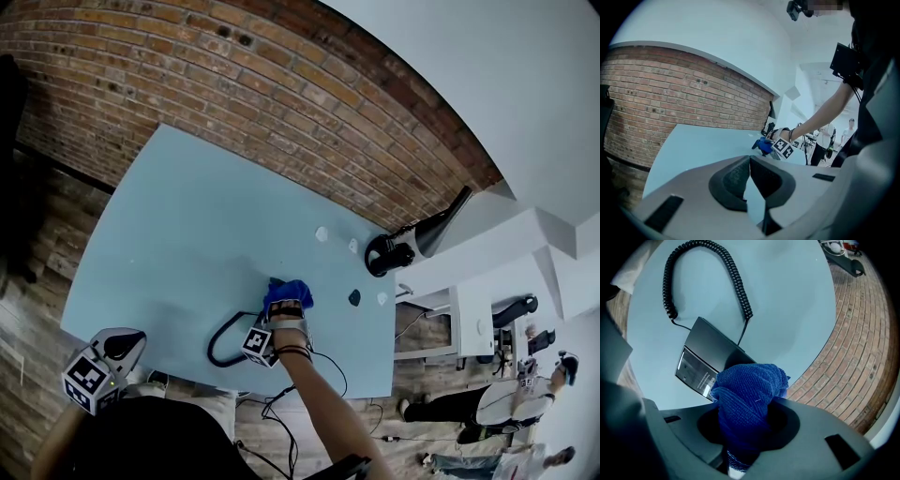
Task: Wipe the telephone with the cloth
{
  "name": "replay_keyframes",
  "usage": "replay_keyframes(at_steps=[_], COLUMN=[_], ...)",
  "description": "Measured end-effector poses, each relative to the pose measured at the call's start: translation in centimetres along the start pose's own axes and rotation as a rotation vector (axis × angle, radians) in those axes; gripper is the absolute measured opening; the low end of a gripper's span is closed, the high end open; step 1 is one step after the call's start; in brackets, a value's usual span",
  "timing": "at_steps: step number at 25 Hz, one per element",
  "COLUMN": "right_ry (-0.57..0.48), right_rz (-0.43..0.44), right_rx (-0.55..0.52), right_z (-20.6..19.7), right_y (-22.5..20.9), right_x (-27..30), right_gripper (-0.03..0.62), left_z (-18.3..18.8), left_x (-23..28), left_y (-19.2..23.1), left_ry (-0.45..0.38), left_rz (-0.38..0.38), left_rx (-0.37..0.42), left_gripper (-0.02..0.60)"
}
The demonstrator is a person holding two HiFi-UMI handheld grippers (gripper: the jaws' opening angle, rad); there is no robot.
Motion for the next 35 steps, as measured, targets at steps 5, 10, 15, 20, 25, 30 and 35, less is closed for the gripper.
replay_keyframes(at_steps=[5, 10, 15, 20, 25, 30, 35], right_ry=[-0.007, -0.012, -0.032, -0.065, -0.064, -0.069, -0.079], right_rz=[-0.002, -0.001, 0.001, -0.004, 0.019, 0.012, 0.010], right_rx=[-0.010, -0.010, -0.013, 0.001, -0.002, -0.001, -0.005], right_z=[0.4, 1.0, 1.8, 3.1, 3.4, 3.8, 4.4], right_y=[0.7, 1.3, 2.2, 3.1, 3.7, 4.1, 4.6], right_x=[-0.4, -1.1, -1.6, -2.0, -2.5, -2.9, -3.2], right_gripper=[0.144, 0.144, 0.144, 0.144, 0.144, 0.144, 0.144], left_z=[-0.1, -0.1, -0.4, -0.5, -0.5, -0.6, -0.7], left_x=[0.1, 0.0, 0.3, 0.3, 0.6, 0.5, 0.5], left_y=[-0.1, 0.0, 0.0, 0.1, -0.1, -0.1, -0.2], left_ry=[0.001, 0.004, 0.014, 0.022, 0.027, 0.028, 0.028], left_rz=[-0.002, -0.003, -0.010, -0.015, -0.023, -0.024, -0.022], left_rx=[0.001, 0.000, 0.003, 0.003, 0.006, 0.001, 0.002], left_gripper=[0.008, 0.008, 0.008, 0.008, 0.008, 0.008, 0.008])
Point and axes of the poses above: the fingertips, and each gripper's own axes: x forward along the fingers, y to its left, z out of its top, the point moved 8 cm from there along -x, backward along the fingers, and after that the axes turned 5 degrees about -x, right-handed, at the moved point
